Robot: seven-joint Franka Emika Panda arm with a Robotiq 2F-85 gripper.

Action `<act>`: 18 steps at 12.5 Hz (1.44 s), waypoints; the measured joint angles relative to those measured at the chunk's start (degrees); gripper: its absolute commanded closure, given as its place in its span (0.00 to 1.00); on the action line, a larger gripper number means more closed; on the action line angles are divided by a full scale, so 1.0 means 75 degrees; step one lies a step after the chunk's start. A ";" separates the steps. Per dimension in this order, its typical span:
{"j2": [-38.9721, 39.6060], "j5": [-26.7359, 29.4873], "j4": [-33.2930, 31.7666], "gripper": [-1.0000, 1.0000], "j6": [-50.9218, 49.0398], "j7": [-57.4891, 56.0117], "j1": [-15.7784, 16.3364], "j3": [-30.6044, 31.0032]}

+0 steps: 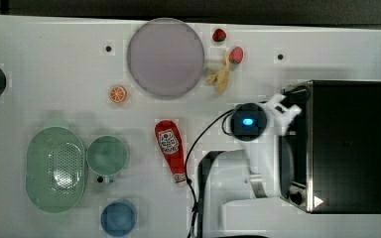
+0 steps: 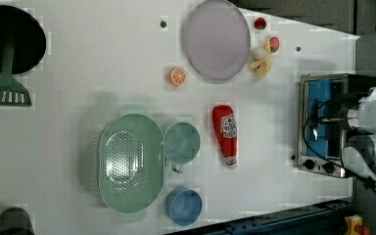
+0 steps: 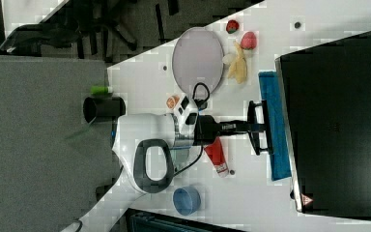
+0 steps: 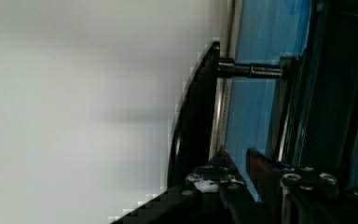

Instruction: Flap open oven.

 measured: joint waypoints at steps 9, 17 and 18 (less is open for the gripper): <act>0.2097 -0.3159 -0.0015 0.82 -0.0052 0.5055 0.1397 0.0673; 0.2457 -0.1309 0.0343 0.82 0.0026 0.6221 0.1619 0.0601; 0.2148 -0.0451 0.0313 0.82 -0.0007 0.6222 0.1617 0.0616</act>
